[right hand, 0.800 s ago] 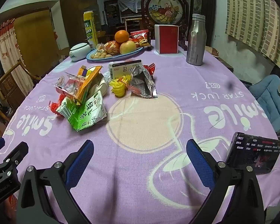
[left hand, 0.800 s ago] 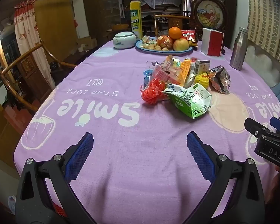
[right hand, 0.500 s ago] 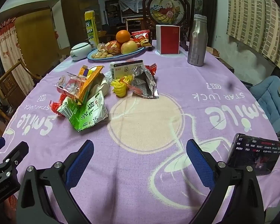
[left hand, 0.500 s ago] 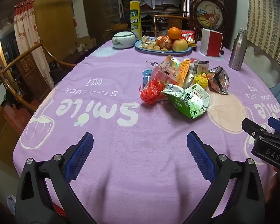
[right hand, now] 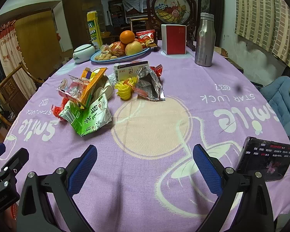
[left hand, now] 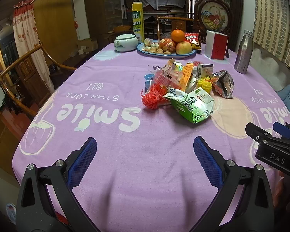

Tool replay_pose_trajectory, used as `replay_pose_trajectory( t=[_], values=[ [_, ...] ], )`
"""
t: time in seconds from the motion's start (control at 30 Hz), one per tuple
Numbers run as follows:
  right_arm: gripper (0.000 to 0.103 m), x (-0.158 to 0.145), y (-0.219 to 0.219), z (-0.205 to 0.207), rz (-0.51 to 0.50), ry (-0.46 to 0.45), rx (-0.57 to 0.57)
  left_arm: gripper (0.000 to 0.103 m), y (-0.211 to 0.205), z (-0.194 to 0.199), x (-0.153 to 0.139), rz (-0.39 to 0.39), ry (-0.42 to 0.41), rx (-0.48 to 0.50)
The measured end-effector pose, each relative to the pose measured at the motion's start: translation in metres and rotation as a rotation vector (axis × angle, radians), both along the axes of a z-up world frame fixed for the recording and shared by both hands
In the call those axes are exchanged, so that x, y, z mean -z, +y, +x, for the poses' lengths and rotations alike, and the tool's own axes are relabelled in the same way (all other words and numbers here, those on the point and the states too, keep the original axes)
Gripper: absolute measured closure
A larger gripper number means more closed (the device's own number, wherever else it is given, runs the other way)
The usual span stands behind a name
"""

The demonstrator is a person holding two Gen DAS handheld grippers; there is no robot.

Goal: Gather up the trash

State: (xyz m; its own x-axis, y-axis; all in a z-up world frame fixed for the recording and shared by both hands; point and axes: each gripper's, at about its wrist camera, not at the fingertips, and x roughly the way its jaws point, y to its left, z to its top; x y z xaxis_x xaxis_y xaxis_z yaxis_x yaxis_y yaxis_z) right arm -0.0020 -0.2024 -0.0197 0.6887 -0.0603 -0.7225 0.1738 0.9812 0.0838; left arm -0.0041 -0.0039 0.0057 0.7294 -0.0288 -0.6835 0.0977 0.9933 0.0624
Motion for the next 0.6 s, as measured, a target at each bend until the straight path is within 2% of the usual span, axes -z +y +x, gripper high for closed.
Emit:
replay_pose_trajectory(
  t=[0.6],
  values=[
    [0.005, -0.0034, -0.0054, -0.0041, 0.008, -0.004, 0.002, 0.007, -0.0031, -0.0032, 0.0002, -0.005, 0.009, 0.007]
  ],
)
